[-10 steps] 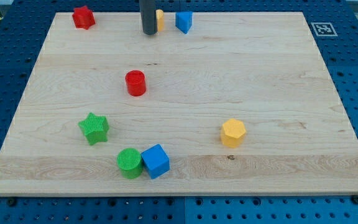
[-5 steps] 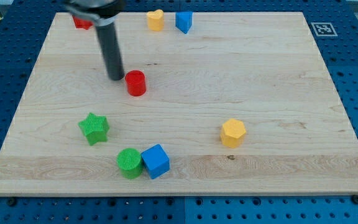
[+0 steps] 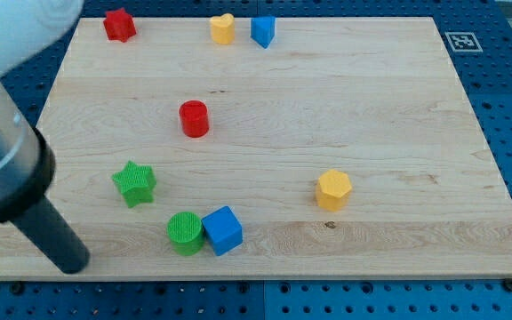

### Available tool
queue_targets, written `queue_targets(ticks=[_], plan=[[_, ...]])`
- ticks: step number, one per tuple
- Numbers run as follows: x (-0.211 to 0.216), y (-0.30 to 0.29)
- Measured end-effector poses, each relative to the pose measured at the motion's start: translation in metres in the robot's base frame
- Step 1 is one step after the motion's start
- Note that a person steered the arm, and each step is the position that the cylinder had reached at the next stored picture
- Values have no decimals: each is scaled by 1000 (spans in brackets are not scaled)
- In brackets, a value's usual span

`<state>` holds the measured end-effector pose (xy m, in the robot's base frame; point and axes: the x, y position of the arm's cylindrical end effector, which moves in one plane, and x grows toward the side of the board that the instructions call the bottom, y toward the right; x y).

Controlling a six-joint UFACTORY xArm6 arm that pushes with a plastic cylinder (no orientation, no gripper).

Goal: Move the green circle towards the center

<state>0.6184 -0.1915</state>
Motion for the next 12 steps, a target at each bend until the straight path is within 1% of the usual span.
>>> queue_targets(ticks=[3, 4, 5, 6, 7, 8, 9, 10, 11, 12], plan=[[-2, 118], [-22, 134], [-38, 135], [-10, 135], [0, 127], [-11, 109], [-27, 107], [-53, 111], [-89, 122], [-105, 134]])
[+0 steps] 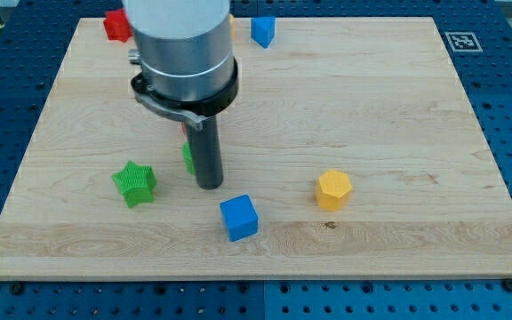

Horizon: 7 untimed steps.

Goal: Move the green circle towards the center

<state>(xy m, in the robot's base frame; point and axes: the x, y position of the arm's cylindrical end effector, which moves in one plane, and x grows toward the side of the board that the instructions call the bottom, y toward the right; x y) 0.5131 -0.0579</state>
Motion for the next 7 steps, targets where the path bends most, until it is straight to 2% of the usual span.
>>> queue_targets(ticks=[1, 4, 6, 7], plan=[[12, 0], [14, -52], [-21, -37], [-33, 1]])
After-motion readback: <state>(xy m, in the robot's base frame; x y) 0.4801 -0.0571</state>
